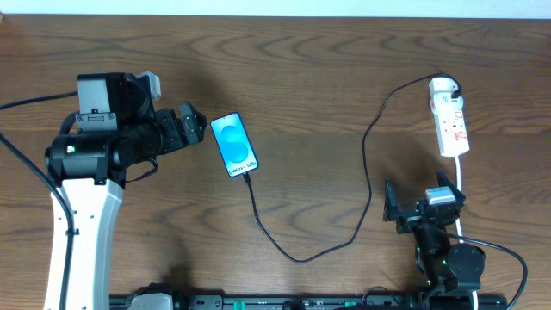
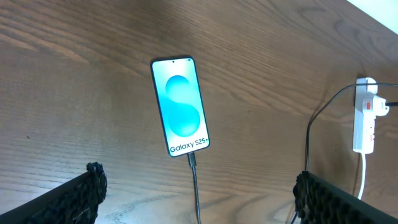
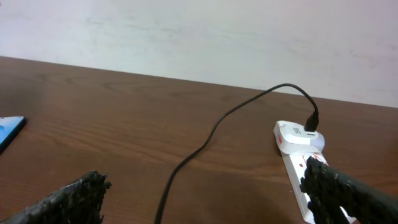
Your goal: Plug charger to phone and switch on socket
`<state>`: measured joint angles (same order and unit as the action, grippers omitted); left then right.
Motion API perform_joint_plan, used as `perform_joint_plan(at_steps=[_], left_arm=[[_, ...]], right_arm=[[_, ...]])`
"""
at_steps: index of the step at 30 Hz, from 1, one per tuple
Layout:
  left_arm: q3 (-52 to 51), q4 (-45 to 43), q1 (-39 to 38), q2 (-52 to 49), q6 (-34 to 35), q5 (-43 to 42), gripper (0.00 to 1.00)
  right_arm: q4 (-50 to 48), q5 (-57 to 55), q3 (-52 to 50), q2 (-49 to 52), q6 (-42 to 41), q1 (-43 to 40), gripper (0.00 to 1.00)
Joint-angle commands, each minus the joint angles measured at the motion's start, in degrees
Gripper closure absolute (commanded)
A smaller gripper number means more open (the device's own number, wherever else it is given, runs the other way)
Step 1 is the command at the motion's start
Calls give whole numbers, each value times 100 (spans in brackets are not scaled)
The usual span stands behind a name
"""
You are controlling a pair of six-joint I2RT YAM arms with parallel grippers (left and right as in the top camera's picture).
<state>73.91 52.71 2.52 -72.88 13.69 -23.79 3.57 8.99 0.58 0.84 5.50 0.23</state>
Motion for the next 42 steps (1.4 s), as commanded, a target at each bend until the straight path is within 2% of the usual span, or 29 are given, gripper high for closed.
perform_joint_plan(at_steps=[1, 14, 21, 29, 42], left_arm=[[24, 17, 17, -22, 9, 33, 2], [24, 17, 17, -22, 9, 33, 2], [-70, -55, 7, 170, 0, 1279, 2], [-1154, -1488, 0, 1375, -586, 1572, 2], [-4251, -4000, -203, 3748, -1543, 1552, 2]], right_arm=[[-9, -7, -26, -52, 37, 20, 1], [-9, -7, -26, -52, 37, 20, 1], [-11, -7, -26, -52, 37, 20, 1], [-11, -7, -26, -52, 37, 20, 1], [-9, -7, -26, -52, 37, 20, 1]])
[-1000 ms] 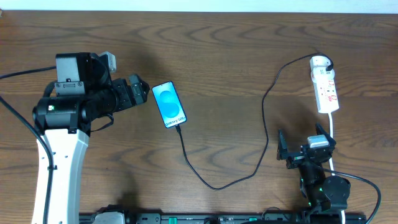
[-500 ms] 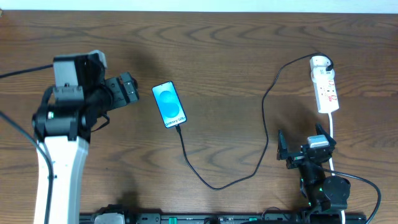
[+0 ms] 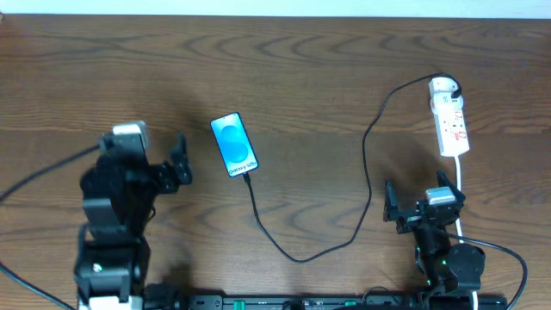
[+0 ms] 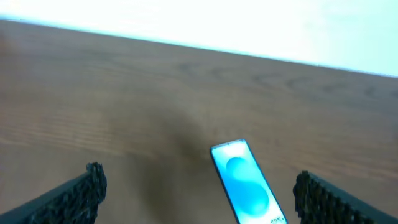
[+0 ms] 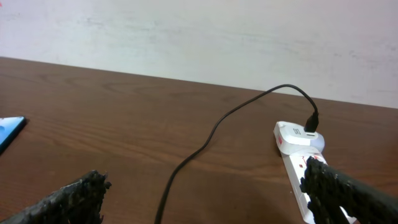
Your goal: Plug charger to phone and switch on socket
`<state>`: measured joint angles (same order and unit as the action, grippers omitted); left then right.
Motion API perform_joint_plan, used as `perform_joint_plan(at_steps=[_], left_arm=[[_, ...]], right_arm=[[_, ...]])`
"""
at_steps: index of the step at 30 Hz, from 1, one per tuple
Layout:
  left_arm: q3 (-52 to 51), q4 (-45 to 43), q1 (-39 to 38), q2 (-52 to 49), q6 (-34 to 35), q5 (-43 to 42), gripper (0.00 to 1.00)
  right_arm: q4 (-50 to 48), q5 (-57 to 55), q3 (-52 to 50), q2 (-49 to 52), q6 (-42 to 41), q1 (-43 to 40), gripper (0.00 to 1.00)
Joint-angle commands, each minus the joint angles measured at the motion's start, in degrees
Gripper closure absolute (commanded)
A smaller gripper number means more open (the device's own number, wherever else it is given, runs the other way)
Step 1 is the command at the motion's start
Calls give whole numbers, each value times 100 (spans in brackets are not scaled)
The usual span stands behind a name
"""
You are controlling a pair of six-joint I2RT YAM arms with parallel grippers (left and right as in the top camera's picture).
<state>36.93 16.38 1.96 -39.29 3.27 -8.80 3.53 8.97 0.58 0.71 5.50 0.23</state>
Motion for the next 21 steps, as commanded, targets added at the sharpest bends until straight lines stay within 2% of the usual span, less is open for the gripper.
perform_joint_plan(at_steps=[1, 4, 7, 21], left_arm=[[-791, -614, -221, 522, -682, 52, 2], [-1392, -1137, -393, 896, -1040, 66, 2], [-1851, -1355, -457, 1276, -1034, 164, 2], [-3095, -1392, -461, 2802, -1034, 245, 2]], right_arm=[[-7, -4, -26, -39, 37, 20, 1], [-4, -4, -26, -39, 37, 20, 1], [-7, -4, -26, -39, 37, 20, 1], [-4, -4, -26, -39, 37, 20, 1]])
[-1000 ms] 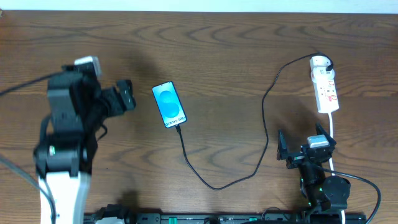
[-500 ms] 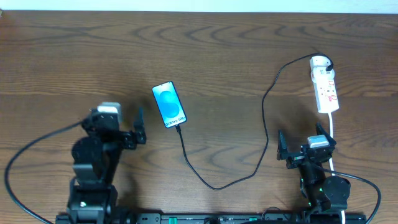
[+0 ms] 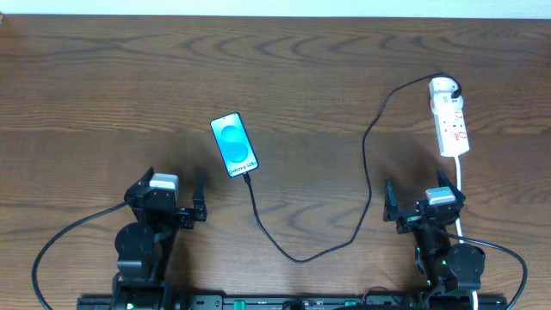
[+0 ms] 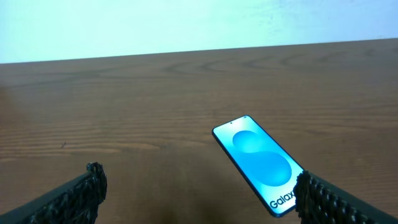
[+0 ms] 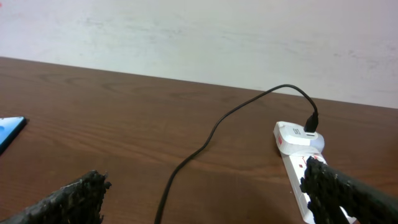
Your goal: Plug charger to phone and switch on socket
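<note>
A phone (image 3: 234,145) with a lit blue screen lies flat on the wooden table (image 3: 310,69). A black cable (image 3: 297,257) is plugged into its bottom end, loops across the table and runs to a charger plug (image 3: 443,84) in the white power strip (image 3: 452,127). My left gripper (image 3: 165,185) is open and empty near the front edge, below and left of the phone (image 4: 261,162). My right gripper (image 3: 420,196) is open and empty just below the strip (image 5: 295,158), with the cable (image 5: 211,137) in front of it.
The strip's white lead (image 3: 461,185) runs down past my right gripper toward the front edge. A black rail (image 3: 293,301) spans the front of the table between the two arm bases. A pale wall (image 5: 199,37) stands behind the table's far edge.
My left arm has drawn back from beside the phone to a low, folded pose at the front edge. Phone, cable, strip and right arm are as they were.
My open left gripper first hovered right at the phone's left side, cable in the phone. It then stood further left and nearer the front, and now rests at the front edge. The right arm stayed still throughout.
</note>
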`<state>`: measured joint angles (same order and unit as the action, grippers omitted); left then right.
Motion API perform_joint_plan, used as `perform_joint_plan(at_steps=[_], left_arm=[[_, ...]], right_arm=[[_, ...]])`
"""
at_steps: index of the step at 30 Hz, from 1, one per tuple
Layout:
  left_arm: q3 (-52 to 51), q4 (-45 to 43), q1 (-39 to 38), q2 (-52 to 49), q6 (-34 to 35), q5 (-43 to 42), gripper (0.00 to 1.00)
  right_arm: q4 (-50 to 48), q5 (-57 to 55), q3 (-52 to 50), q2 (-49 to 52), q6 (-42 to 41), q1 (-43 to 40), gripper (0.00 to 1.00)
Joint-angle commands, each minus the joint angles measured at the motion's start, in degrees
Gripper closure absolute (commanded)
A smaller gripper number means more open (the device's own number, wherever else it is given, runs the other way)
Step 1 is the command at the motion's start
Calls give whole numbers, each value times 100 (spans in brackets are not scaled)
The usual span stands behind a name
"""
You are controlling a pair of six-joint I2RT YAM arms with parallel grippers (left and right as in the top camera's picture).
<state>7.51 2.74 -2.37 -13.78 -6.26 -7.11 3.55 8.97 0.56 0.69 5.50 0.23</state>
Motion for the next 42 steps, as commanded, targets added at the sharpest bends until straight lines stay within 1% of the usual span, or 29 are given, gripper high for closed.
perform_joint_plan(at_steps=[1, 11, 19, 42], left_arm=[[-216, -28, -28, 332, -83, 81, 2], [-732, 15, -28, 986, -79, 225, 2], [-728, 96, -28, 1379, -81, 271, 2], [-728, 96, -28, 1349, -79, 267, 2]], right_arm=[[-9, -4, -24, -37, 37, 20, 1], [-7, -4, -24, -37, 37, 20, 1], [-7, -4, -24, -37, 37, 20, 1], [-7, -4, -24, -37, 37, 20, 1]])
